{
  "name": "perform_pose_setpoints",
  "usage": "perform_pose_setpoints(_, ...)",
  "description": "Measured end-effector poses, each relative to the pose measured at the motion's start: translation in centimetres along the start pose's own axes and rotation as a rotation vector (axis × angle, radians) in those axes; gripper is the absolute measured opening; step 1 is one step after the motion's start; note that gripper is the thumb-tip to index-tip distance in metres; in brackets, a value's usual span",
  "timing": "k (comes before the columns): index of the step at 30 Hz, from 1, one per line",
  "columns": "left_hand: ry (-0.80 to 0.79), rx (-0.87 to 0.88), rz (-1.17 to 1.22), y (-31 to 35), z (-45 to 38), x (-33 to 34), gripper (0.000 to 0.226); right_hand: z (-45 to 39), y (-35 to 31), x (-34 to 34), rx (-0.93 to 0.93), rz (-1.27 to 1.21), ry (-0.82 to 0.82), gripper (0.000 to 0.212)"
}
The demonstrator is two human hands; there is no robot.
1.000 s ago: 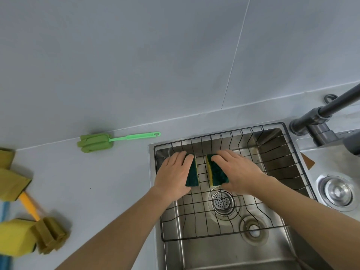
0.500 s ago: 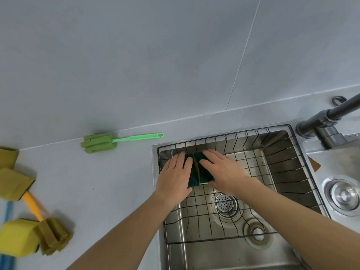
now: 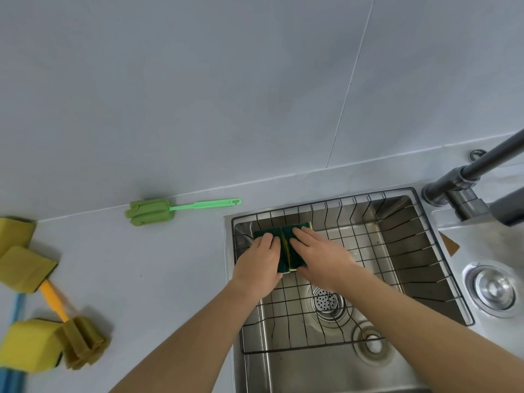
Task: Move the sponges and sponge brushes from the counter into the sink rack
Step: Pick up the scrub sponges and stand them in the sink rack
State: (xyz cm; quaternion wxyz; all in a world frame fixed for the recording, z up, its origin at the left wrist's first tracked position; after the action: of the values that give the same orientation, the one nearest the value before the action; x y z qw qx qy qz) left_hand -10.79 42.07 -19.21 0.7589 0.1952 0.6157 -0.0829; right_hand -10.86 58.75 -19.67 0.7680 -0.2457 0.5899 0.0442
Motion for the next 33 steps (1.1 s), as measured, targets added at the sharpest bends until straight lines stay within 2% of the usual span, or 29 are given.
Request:
perform_pose_setpoints(5, -0.028, -0.024, 0.057, 0.0, 0.5, -0.6, 0.064, 0.5, -1.1, -0.1, 0.088, 0.006, -0.051, 0.063)
perform_pose_setpoints(11, -0.115, -0.090, 0.238, -1.3, 1.8, -3.7, 0.054, 1.9, -2.6, -2.9, 0.239, -0.005, -0.168, 0.031)
perform_pose_setpoints(14, -0.166, -0.140, 0.336, -3.1, 3.2, -6.7, 0.042, 3.6, -2.9, -4.8, 0.303, 0.036, -0.225, 0.038)
perform_pose_setpoints(19, -0.243, -0.227, 0.264, -7.3, 6.4, -10.3, 0.037, 6.3, -4.1, -7.5, 0.385, 0.068, -0.273, 0.039)
perform_pose_setpoints(26, -0.281, -0.347, 0.236, -13.4, 12.5, -12.9, 0.034, 7.2, -9.1, -9.2, 0.382, 0.123, -0.251, 0.036)
perform_pose_setpoints(33, -0.180, -0.443, 0.260, -21.0, 20.0, -16.0, 0.032, 3.8, -17.4, -8.6, 0.284, 0.196, -0.282, 0.036)
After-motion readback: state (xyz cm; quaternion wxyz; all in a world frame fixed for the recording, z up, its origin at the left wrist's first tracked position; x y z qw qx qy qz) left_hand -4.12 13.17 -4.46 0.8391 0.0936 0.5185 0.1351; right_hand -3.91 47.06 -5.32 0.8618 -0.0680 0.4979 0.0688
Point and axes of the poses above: each hand's wrist, its own z-axis away from the middle knuckle, its own x-axis out of the palm, y = z × x, the point moved 1 cm from there along -z, towards the middle knuckle, and after that the axes turned 10 degrees about y, right-handed, at the moved point
